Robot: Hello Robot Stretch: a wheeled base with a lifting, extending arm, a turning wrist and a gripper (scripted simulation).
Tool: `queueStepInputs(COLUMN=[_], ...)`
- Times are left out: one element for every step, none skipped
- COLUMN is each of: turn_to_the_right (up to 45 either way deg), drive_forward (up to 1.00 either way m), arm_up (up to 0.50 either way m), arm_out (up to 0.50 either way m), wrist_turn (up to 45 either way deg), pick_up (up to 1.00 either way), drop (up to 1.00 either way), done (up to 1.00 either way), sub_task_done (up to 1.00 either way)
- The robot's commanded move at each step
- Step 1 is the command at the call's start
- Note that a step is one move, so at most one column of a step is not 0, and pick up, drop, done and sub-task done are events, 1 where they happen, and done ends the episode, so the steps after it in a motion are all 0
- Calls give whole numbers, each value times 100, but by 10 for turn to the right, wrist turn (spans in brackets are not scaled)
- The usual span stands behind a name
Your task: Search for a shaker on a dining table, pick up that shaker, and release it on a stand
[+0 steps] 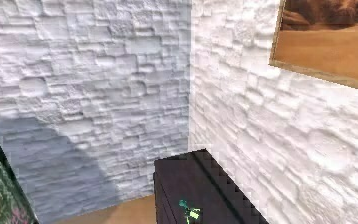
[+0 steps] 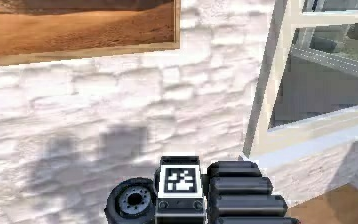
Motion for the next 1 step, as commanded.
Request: queueStepInputs(turn_to_the_right=[240], drive_forward=[0], arm_up=[0], arm_out=[0], wrist_turn=[0], pick_up=[0], drop=[0], done=[0], sub_task_done=[0])
